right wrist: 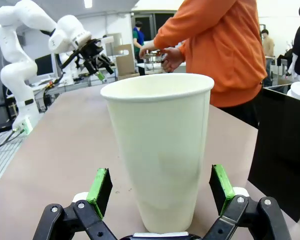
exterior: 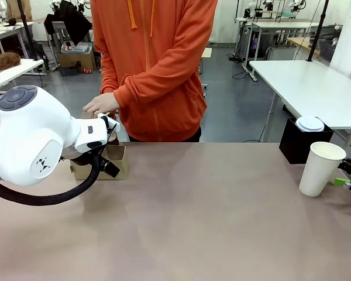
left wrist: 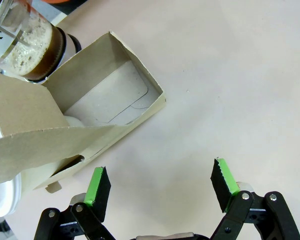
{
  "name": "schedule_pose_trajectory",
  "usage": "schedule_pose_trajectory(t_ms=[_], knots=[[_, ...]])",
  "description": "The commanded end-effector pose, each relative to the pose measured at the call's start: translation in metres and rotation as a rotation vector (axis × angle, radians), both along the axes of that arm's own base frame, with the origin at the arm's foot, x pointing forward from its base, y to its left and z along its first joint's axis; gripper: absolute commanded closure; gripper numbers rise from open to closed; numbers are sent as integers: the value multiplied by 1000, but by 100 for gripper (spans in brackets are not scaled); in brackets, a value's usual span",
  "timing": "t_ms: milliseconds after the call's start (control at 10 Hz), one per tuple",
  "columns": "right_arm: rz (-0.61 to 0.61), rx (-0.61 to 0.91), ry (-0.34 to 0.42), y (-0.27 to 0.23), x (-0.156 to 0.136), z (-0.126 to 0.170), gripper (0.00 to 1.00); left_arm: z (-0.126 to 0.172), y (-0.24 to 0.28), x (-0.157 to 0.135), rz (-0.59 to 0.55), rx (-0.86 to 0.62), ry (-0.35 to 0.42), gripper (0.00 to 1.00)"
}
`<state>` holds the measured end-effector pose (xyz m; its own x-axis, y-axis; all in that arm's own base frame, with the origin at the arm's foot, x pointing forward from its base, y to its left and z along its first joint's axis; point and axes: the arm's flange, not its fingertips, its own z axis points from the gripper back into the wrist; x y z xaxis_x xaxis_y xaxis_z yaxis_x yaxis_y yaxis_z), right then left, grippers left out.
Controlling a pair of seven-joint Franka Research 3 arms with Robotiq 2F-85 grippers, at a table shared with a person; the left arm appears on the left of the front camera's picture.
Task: Pour a drink into a cup and package it in a carrier.
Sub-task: Pick up the 600 ml Paper Cup and place it in the middle top area of the table.
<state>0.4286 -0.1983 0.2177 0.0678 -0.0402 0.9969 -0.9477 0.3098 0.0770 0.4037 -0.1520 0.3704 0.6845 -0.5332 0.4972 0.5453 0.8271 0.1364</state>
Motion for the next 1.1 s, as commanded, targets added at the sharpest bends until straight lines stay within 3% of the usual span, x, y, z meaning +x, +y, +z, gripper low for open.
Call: schedule_pose_trajectory(t_ms=[0,1000], knots=[[-38,-6,-15,11,2,2,0,0,0,0,-1,-1,0,0],[-2,28,43,54,20,0,0,0,0,0,-1,-1,0,0]])
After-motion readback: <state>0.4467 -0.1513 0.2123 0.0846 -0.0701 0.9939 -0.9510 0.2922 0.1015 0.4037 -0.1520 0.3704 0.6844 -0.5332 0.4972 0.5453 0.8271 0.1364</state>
